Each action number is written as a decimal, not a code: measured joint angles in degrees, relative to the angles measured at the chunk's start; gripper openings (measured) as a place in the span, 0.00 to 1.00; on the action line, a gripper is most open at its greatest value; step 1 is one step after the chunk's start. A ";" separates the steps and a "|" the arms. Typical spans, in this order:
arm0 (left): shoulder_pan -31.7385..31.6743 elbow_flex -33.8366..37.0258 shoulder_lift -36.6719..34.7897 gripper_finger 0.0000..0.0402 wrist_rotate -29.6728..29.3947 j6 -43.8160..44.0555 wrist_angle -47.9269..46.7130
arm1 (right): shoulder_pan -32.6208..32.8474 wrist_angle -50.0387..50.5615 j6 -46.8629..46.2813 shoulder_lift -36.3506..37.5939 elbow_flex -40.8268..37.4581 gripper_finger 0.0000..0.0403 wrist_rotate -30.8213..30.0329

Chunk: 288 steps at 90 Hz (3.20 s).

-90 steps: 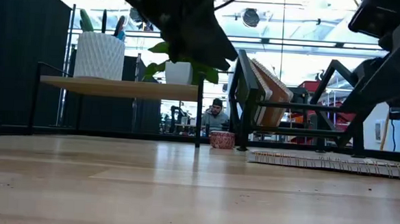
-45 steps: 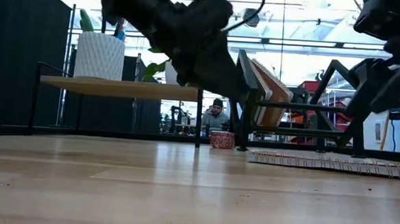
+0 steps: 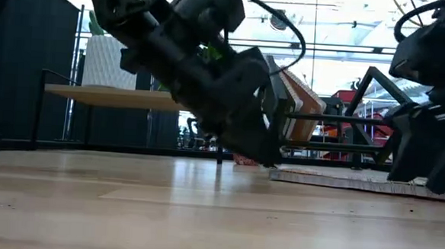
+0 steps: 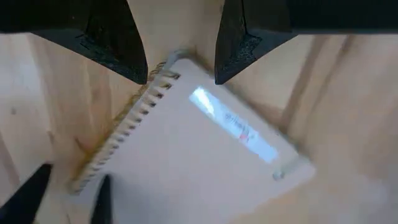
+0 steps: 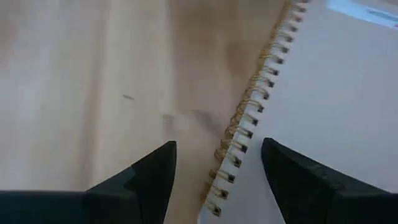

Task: Stock shelves
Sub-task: Put the white notebook on the black bookshelf

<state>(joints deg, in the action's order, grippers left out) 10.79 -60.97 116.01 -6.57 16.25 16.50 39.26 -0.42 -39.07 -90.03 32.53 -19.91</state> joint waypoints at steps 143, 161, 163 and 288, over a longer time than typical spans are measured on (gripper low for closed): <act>-4.81 -0.24 -3.55 0.43 3.30 -3.99 8.80 | 4.22 47.32 -4.67 -4.25 13.90 0.55 -26.86; -8.93 -3.64 3.32 0.43 2.35 -4.52 8.92 | 2.62 36.80 -0.13 -5.74 8.71 0.55 -26.68; -9.12 -3.87 4.07 0.43 2.32 -4.37 8.74 | 2.41 36.70 0.16 -5.84 8.51 0.55 -26.80; -10.80 -7.24 8.75 0.43 -6.10 5.52 5.58 | 2.72 24.62 21.72 -6.21 4.57 0.55 -25.92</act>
<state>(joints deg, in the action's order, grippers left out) -0.02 -68.21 124.76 -12.67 21.77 22.08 41.98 24.20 -17.35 -96.25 37.10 -45.82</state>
